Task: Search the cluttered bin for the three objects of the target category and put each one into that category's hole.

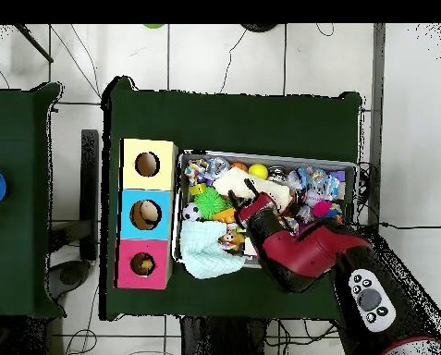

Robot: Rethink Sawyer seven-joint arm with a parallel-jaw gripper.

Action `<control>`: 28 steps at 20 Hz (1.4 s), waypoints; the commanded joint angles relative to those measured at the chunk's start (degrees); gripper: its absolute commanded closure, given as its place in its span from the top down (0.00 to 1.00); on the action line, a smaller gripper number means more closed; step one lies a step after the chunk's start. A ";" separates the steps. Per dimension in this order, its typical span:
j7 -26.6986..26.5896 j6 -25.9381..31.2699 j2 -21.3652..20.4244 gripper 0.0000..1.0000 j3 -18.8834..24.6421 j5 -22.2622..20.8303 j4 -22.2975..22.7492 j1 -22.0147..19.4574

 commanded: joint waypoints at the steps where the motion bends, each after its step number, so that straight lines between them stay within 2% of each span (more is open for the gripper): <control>1: 15.52 -2.36 1.08 1.00 5.86 -1.00 -6.46 -2.07; 3: 13.26 -3.86 1.77 1.00 5.85 0.72 -6.92 -2.46; 7: 12.57 -3.94 3.07 1.00 6.44 0.70 -8.21 -2.78; 12: 7.45 -0.99 5.52 1.00 2.39 7.16 -6.94 -1.97; 15: 11.92 8.47 5.07 1.00 3.44 2.55 -6.39 -1.26; 16: 11.12 8.97 5.55 1.00 3.04 2.44 -6.49 -0.96; 19: 13.59 19.57 6.31 1.00 8.43 -3.48 -4.39 -3.26; 22: 7.93 26.25 6.92 1.00 13.03 -1.23 -2.25 -6.90; 28: 4.04 26.59 8.39 1.00 11.75 1.10 -2.73 -6.92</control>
